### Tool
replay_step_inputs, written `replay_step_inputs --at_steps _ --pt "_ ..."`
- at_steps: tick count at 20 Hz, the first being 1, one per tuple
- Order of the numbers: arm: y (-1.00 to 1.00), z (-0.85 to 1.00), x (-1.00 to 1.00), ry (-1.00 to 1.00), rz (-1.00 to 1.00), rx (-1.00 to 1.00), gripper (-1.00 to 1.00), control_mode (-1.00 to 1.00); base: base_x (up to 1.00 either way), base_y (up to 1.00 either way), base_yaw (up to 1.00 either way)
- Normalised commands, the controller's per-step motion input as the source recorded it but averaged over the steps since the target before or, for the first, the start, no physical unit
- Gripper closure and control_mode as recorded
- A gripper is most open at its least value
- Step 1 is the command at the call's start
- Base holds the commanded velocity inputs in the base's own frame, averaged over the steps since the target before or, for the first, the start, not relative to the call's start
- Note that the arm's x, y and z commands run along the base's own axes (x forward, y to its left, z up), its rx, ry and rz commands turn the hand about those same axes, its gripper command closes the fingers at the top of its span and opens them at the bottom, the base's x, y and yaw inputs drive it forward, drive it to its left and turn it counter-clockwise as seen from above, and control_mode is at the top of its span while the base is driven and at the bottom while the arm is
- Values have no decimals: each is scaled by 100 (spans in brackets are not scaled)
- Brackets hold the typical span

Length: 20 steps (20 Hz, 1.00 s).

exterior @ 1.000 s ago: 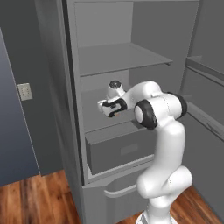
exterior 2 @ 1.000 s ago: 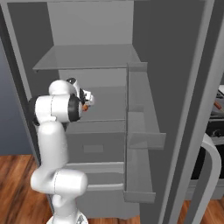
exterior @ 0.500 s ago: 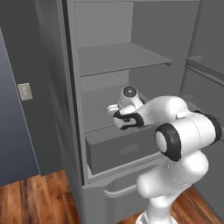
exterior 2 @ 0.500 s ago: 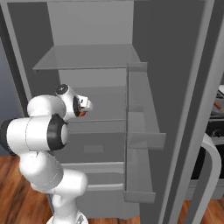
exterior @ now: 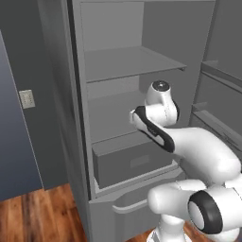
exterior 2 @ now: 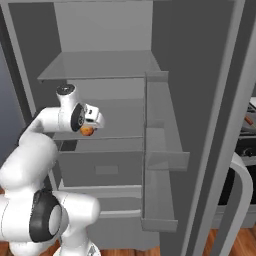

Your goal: Place the cold items (pear and peach) from the fridge in one tupperware on the dining counter. Place the warm items (hot dog and kebab skewer) in the stove area in another tupperware.

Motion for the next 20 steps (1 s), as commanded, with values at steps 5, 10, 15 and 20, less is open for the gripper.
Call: replay_step_inputs --at_steps 5,10,15,20 --pt "0 18 -100 7 -6 0 100 -100 0 0 0" --pt "-1 23 -88 0 -7 0 100 -100 0 0 0" --pt "-4 0 0 0 -3 0 100 -100 0 0 0" --pt "3 0 -3 0 0 0 100 -100 0 0 0"
